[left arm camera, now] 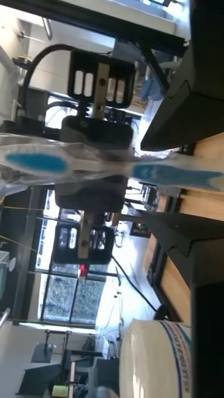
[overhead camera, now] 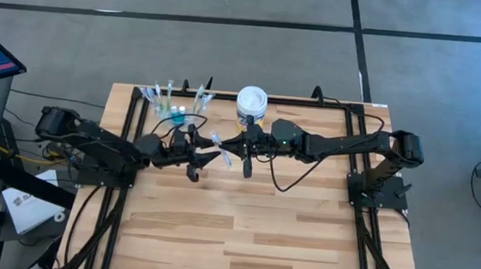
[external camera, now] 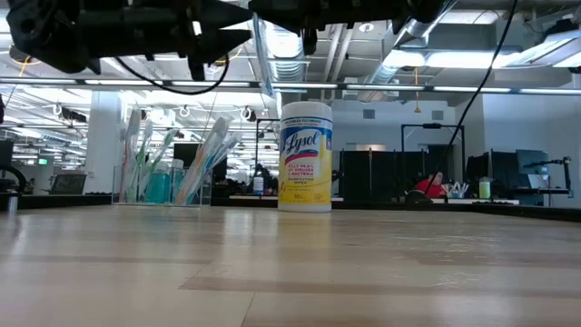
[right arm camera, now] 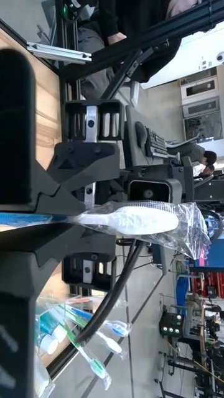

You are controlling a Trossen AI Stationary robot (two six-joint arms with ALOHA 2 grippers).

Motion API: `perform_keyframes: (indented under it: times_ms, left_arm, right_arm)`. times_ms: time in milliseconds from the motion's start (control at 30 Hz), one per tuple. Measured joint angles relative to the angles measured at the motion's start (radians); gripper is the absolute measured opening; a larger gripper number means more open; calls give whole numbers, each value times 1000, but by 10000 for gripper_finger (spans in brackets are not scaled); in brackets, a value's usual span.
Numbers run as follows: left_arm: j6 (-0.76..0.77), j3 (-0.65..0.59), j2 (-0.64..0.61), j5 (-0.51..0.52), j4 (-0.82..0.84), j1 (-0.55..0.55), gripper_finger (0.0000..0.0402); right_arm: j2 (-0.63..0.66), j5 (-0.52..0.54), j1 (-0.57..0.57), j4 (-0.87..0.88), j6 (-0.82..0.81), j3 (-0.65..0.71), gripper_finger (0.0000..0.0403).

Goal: Pick & Place toothbrushing station
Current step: Put the blue toothbrush into the transparent organizer

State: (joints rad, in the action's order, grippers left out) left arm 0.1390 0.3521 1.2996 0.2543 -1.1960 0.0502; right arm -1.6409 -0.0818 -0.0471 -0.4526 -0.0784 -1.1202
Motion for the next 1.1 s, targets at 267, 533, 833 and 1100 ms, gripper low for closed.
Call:
perform_keyframes:
  times_ms: [267,533,833,1100]
  left_arm:
    - [-9,52,68,-1,-4,0,163]
    - [-11,52,69,-1,-3,0,113]
    - [-25,52,69,4,-2,0,26]
    - [-31,52,69,40,9,8,25]
  right_arm:
    - [0,0,0,4,0,0,10]
    - [0,0,0,8,0,0,10]
    - [0,0,-1,12,0,0,10]
    - [0,1,-1,39,26,0,10]
